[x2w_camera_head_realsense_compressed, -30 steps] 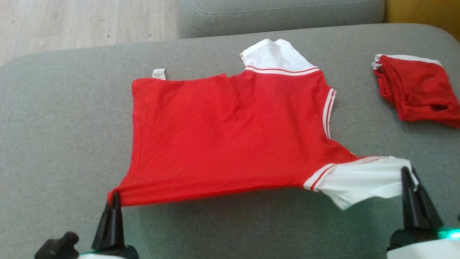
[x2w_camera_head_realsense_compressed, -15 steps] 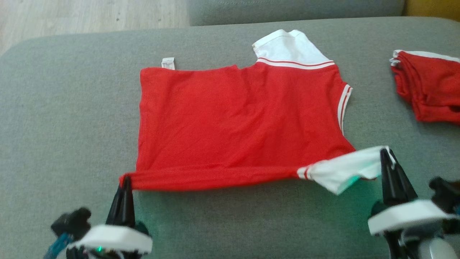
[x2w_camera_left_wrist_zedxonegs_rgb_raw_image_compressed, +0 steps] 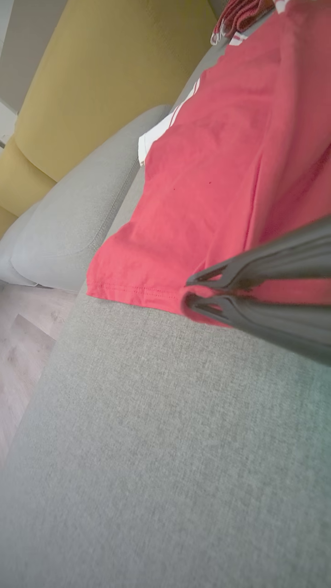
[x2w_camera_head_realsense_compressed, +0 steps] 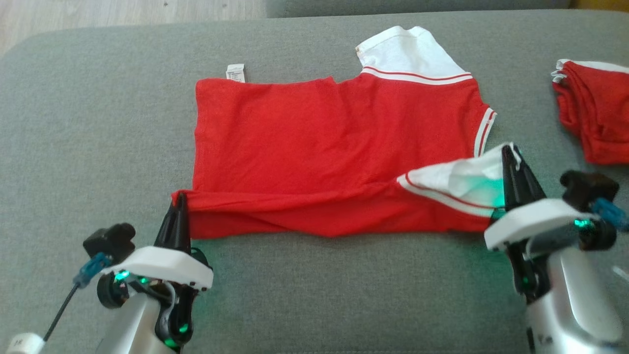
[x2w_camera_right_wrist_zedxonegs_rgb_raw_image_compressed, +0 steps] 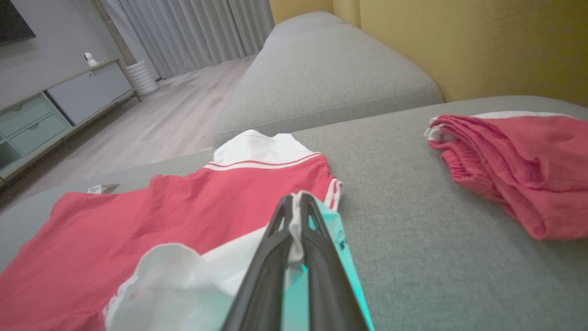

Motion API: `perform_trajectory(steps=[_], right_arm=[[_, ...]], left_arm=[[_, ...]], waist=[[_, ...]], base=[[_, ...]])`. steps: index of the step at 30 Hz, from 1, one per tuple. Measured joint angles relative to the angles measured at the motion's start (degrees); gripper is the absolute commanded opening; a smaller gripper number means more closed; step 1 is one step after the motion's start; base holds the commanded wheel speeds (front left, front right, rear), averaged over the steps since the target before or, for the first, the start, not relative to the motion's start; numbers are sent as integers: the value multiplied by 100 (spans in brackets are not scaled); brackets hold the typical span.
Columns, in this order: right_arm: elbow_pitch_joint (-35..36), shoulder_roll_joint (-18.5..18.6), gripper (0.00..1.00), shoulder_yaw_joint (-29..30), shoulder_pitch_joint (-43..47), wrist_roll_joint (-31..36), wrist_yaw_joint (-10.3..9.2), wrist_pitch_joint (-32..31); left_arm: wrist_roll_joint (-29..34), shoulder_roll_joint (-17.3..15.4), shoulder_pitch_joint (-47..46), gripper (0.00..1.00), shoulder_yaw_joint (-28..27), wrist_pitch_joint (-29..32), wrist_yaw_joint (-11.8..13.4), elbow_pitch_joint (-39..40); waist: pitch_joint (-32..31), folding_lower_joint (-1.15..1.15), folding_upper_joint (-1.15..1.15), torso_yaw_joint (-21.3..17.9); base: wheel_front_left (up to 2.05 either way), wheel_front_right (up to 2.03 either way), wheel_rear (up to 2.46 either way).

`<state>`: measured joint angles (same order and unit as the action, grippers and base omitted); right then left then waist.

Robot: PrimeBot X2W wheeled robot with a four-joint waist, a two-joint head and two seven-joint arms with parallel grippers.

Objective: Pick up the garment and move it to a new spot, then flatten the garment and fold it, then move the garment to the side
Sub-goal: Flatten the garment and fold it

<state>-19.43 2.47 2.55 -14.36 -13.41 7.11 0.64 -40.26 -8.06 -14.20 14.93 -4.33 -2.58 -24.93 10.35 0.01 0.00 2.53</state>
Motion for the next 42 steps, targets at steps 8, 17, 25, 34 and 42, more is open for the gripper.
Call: perform_trajectory(steps=[8, 17, 25, 34, 42], right_arm=[[-1163, 11, 0, 26, -883, 290, 0, 207], [-2374, 21, 100, 94, -1556, 465, 0, 349], [-2660, 29, 100, 182, -1739, 456, 0, 921], [-1469, 32, 100, 207, -952, 592, 0, 810], [-34, 18, 100, 347, 509, 491, 0, 133]], left_arm=[[52, 110, -257, 0, 176, -3, -98, -486], [155, 175, -740, 100, 323, -355, -255, -767], [237, 177, -800, 100, 352, -792, -343, -775], [119, -104, 357, 100, 349, -569, -236, -241], [-278, -141, 764, 100, 301, 12, 10, -75]], waist=[[-15, 0, 0, 43], [2, -1, 0, 137], [-77, -1, 0, 110], [-337, -2, 0, 34], [-402, -2, 0, -38]], base=[[0, 0, 0], [0, 0, 0], [0, 0, 0], [0, 0, 0], [0, 0, 0]])
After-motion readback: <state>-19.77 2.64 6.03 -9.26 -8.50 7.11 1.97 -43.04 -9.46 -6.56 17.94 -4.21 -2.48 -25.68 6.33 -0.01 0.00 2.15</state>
